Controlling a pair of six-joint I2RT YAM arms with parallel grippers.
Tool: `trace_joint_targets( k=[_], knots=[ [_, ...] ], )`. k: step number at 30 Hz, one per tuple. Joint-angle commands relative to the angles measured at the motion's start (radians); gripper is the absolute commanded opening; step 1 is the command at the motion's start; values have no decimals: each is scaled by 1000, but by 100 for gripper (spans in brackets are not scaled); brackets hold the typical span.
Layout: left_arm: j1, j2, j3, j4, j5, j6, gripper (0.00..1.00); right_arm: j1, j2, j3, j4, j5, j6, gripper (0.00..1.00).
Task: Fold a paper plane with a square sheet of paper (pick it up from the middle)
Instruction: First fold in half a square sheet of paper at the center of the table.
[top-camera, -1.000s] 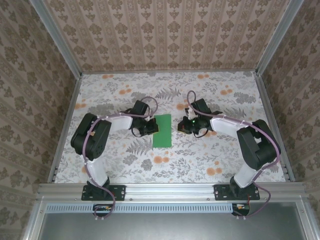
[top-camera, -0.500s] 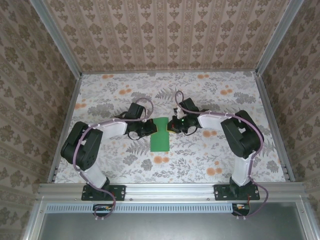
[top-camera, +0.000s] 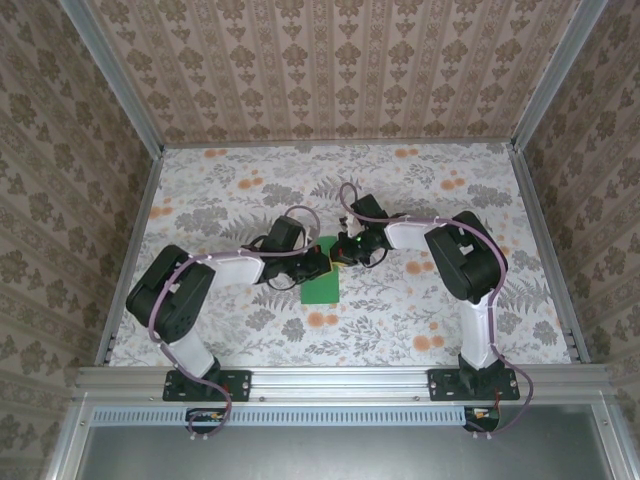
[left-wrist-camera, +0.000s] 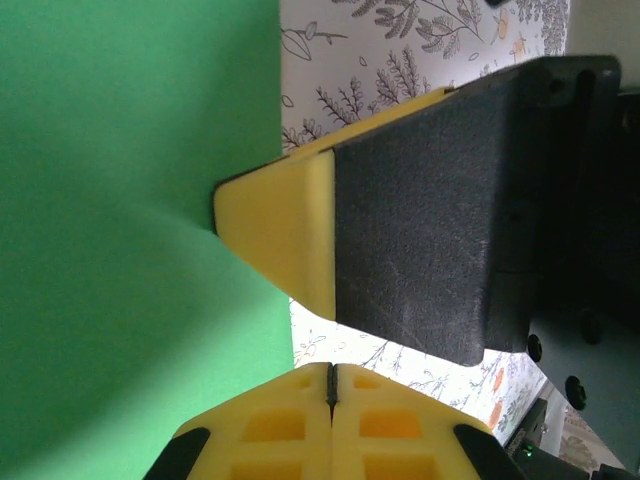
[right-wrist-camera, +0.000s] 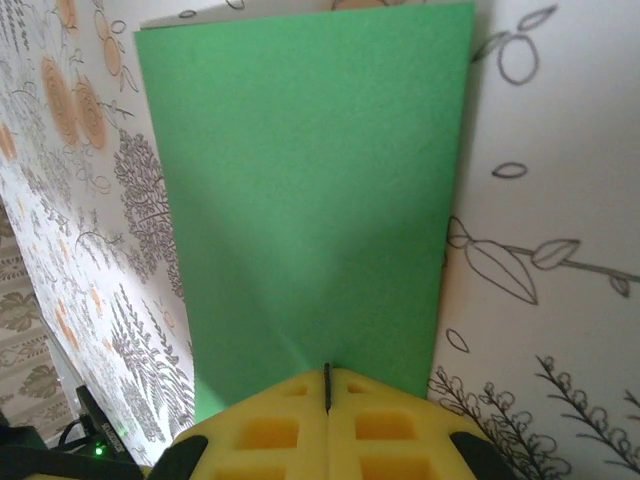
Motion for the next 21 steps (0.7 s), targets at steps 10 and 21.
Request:
trace_joint_targets(
  k=[10, 21],
  knots=[
    [-44, 90, -17, 92, -18, -78, 0, 2, 13, -9, 11, -25, -25, 0],
    [-43, 123, -30, 54, -48, -91, 0, -6, 30, 10, 2, -26, -40, 0]
  ],
)
